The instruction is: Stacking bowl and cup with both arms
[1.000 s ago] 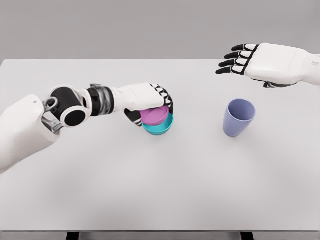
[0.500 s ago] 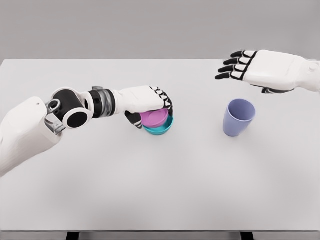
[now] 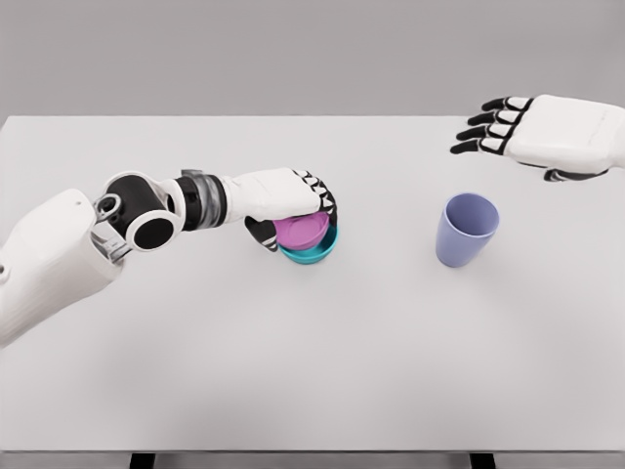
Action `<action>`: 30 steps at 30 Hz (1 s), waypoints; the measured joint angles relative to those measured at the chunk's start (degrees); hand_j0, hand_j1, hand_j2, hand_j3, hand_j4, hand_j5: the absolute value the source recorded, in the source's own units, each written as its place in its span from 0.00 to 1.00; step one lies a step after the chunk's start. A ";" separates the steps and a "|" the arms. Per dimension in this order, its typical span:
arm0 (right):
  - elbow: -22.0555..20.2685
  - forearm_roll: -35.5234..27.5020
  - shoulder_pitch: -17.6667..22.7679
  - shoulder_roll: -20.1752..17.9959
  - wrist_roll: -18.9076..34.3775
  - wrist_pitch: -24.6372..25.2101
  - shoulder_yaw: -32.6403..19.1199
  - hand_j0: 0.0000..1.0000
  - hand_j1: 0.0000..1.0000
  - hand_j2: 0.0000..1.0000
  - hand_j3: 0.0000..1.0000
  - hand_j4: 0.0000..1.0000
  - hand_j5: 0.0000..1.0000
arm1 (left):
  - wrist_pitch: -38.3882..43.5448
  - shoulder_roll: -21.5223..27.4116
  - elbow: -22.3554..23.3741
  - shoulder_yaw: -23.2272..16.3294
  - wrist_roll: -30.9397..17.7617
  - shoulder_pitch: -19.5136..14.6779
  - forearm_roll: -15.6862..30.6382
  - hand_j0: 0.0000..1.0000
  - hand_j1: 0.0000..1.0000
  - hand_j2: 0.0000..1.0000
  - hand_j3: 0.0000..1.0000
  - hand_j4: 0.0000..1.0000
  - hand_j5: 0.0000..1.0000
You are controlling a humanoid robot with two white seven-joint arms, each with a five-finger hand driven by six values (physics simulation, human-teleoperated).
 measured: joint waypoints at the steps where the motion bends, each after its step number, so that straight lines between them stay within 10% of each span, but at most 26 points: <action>1: 0.02 0.01 0.35 -0.51 0.00 0.00 -0.06 1.00 1.00 1.00 1.00 1.00 1.00 | 0.00 -0.04 0.01 0.00 0.00 0.00 0.00 0.72 0.72 0.72 0.72 0.72 0.72; 7: -0.70 0.10 4.40 -3.34 0.01 -0.04 -1.58 1.00 1.00 1.00 1.00 1.00 1.00 | 0.00 -0.19 0.03 0.01 0.00 0.00 -0.01 0.75 0.75 0.75 0.75 0.75 0.75; 10: -1.71 -0.05 5.01 -4.94 0.00 -0.01 -4.83 1.00 1.00 1.00 1.00 1.00 1.00 | -0.01 -0.16 0.00 0.01 0.01 0.00 -0.02 0.99 0.99 0.99 0.99 0.99 0.99; 23: -0.68 -6.34 -1.75 -4.09 -0.01 0.11 1.21 1.00 1.00 1.00 1.00 1.00 1.00 | -1.29 0.68 -1.52 0.59 0.01 -0.79 0.66 1.00 1.00 1.00 1.00 1.00 1.00; 30: 5.09 -6.31 -10.98 -1.43 -0.01 0.06 15.07 1.00 1.00 1.00 1.00 1.00 1.00 | -21.99 12.50 -4.16 8.96 0.00 1.05 19.00 1.00 1.00 1.00 1.00 1.00 1.00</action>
